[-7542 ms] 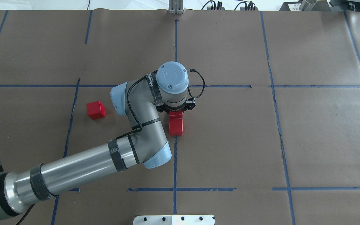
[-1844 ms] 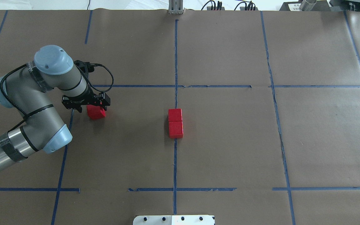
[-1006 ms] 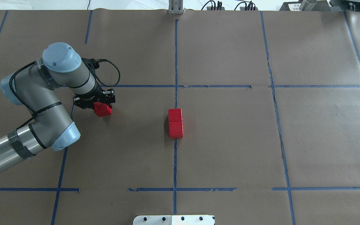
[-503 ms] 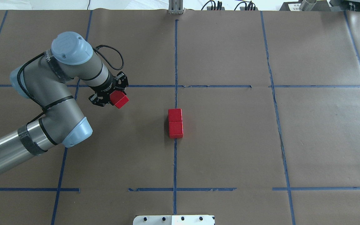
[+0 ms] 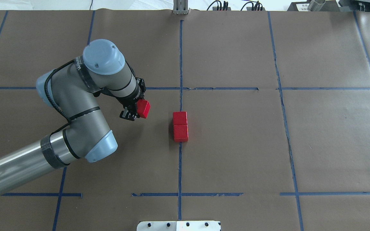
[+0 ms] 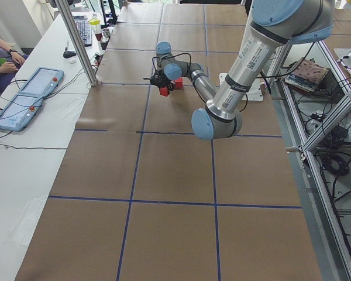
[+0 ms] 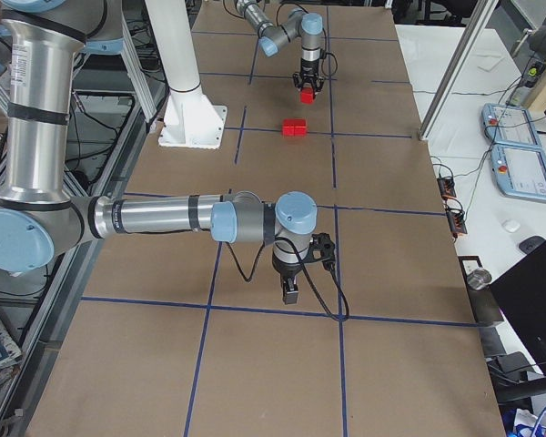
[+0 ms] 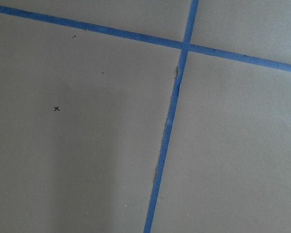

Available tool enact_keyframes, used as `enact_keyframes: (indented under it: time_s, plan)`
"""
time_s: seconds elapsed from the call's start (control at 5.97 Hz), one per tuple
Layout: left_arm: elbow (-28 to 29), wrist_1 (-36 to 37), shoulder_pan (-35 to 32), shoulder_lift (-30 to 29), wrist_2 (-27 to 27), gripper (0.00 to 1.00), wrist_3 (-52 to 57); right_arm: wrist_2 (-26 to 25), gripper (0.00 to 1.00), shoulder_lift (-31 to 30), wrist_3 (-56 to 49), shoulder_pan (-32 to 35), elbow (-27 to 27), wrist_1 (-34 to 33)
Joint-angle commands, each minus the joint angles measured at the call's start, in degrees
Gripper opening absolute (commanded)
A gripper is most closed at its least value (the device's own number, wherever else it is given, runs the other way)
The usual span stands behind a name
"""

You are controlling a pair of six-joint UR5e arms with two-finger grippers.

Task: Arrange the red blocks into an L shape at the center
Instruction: 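Carry the red cube with the left gripper beside the farther placed cube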

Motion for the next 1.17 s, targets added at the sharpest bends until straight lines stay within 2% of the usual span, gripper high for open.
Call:
enact_keyframes:
  time_s: [0.0,0.17,0.5,1.01]
  plan:
    - [0.94,2.78,3.82,-2.33,0.7,0.17,-12.79,-0.04,1.0,-0.03,0.01,0.0,0.06,0.0]
    - [4.07,2.69,3.92,-5.03,1.49,0.17,-13.38,0.04,1.0,-0.03,0.01,0.0,0.06,0.0]
    - [8.13,-0.98,4.1,-6.46,1.59,0.17,-15.13,0.04,1.0,-0.03,0.01,0.0,0.06,0.0]
    - [10.34,-1.97,4.54,-7.34,1.59,0.17,-17.07,-0.04,1.0,-0.11,-0.26,0.0,-0.03,0.0]
